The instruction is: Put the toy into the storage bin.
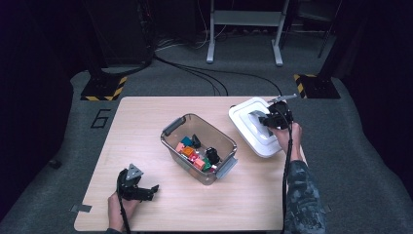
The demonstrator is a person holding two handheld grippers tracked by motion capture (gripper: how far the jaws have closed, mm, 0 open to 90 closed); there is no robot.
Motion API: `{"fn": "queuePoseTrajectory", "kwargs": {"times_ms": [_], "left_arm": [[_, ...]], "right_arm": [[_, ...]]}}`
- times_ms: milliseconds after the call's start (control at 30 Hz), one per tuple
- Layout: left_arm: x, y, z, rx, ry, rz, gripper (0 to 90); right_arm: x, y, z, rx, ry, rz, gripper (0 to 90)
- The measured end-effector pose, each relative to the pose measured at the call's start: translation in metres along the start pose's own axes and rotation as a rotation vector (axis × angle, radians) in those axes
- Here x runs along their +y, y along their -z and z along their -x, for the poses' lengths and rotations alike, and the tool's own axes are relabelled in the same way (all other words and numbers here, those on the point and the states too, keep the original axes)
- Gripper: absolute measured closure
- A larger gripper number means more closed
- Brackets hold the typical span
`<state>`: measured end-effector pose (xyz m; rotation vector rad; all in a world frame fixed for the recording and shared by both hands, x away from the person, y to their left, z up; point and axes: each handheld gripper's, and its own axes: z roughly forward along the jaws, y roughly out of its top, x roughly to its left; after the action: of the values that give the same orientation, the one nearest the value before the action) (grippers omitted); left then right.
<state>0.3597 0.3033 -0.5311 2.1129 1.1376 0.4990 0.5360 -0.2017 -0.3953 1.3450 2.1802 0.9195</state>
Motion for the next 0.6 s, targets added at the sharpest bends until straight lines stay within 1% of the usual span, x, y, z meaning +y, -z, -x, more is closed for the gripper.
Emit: {"fn": "queuePoseTrajectory", "kwargs": {"times_ms": [33,67,133,200,267,333,367,400,433,467,533,567,600], "left_arm": [[0.000,0.000,0.000,-0.002,0.006,0.000,0.3],[0.000,0.000,0.000,0.000,-0.001,0.001,0.3],[0.000,0.000,0.000,0.000,-0.002,0.000,0.3],[0.000,0.000,0.000,-0.001,0.001,0.000,0.3],[0.000,0.000,0.000,0.000,-0.002,0.000,0.3],[0.000,0.000,0.000,0.000,0.002,0.001,0.3],[0.000,0.000,0.001,-0.002,0.015,0.002,0.3],[0.000,0.000,0.001,-0.002,0.009,0.001,0.3],[0.000,0.000,0.001,-0.002,0.014,0.003,0.3],[0.000,0.000,0.000,0.003,0.003,0.003,0.3],[0.000,0.000,0.001,0.002,0.010,0.004,0.3],[0.000,0.000,0.000,0.000,0.003,0.002,0.3],[0.000,0.000,0.001,0.003,0.006,0.004,0.3]], "right_arm": [[0.002,0.003,0.001,0.001,0.003,0.002,67.2],[0.003,0.005,0.002,-0.002,0.007,0.007,67.3],[0.008,0.010,0.004,0.004,0.001,0.017,67.3],[0.010,0.012,0.004,0.005,-0.003,0.017,67.2],[0.014,0.015,0.003,0.004,0.012,0.021,67.2],[0.018,0.018,0.002,0.007,0.021,0.022,67.2],[0.021,0.020,0.000,0.009,0.025,0.023,67.3],[0.023,0.021,-0.001,0.009,0.026,0.027,67.3],[0.028,0.025,-0.004,0.010,0.039,0.035,67.3],[0.028,0.025,-0.004,0.010,0.039,0.035,67.3],[0.033,0.028,-0.007,0.014,0.045,0.035,67.3],[0.035,0.029,-0.009,0.019,0.047,0.042,67.3],[0.037,0.031,-0.011,0.025,0.055,0.050,67.2]]}}
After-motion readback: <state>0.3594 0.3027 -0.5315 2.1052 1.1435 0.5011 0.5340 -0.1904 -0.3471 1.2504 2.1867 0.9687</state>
